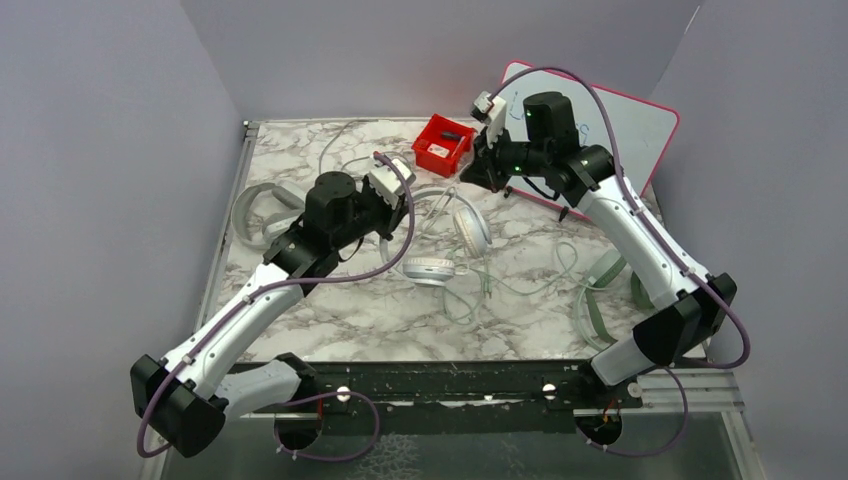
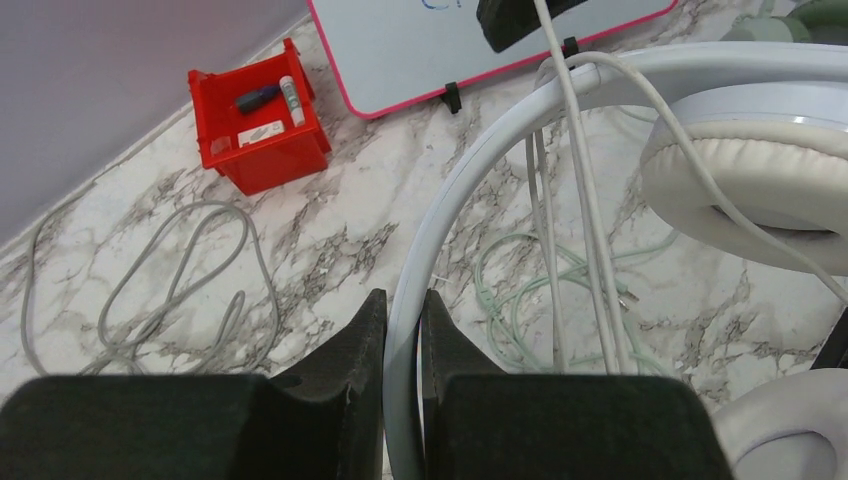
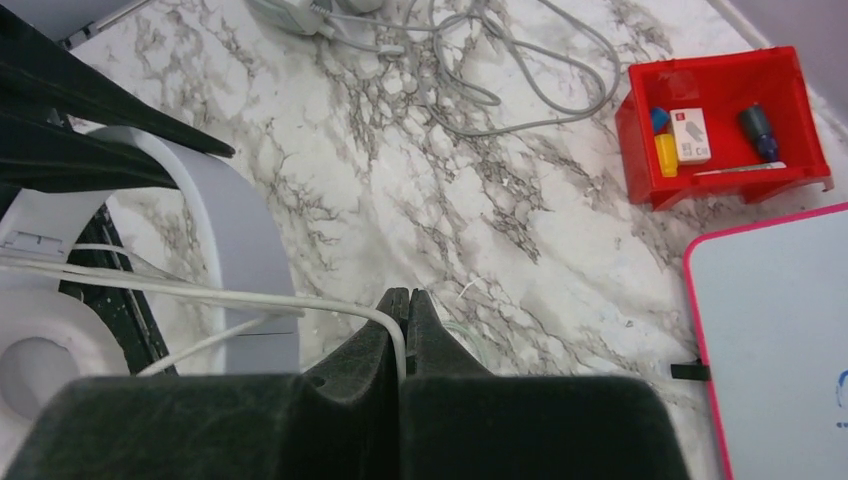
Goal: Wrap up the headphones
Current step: Wrap the headphones cable around the headphones.
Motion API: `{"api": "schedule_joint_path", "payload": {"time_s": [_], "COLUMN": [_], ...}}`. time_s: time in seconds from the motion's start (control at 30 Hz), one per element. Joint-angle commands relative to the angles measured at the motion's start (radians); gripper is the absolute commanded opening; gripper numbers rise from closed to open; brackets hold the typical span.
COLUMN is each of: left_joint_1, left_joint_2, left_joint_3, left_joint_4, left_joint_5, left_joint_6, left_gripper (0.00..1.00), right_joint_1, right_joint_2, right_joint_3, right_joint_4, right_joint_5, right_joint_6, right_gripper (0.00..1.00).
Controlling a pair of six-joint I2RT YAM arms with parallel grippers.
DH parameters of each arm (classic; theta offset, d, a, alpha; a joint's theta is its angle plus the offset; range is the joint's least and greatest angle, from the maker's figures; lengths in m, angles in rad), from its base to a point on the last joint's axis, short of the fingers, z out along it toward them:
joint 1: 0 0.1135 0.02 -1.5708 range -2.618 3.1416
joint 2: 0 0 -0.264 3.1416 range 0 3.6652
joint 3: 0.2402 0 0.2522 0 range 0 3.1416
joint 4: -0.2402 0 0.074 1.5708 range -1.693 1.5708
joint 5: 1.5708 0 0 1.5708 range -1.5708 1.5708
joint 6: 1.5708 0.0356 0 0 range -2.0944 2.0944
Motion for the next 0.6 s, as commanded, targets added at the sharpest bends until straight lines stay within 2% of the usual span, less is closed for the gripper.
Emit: {"api": "schedule_joint_path", "payload": {"time_s": [0.0, 0.3, 0.57], "left_joint_1": [0.0, 0.0, 0.0], "left_joint_2": [-0.065, -0.135, -0.143], "left_joint_3": [-0.009, -0.031, -0.066], "left_joint_4": [0.047, 0.173, 0.325], "left_joint_5": [0.062, 0.063, 0.013], "left_joint_6": [-0.006, -0.06, -0.201], "left_gripper": [0.0, 0.0, 0.0], "right_joint_1": [-0.033, -0.077, -0.077], "right_joint_2": [-0.005, 0.015, -0.001], "right_joint_3": [-0.045, -0.123, -0.268], "right_joint_4": [0.097, 0.201, 0.512], "right_joint_5": [-0.092, -0.392, -0.595], "right_joint_6": [0.018, 0.154, 0.52], "right_gripper": [0.0, 0.0, 0.01]}}
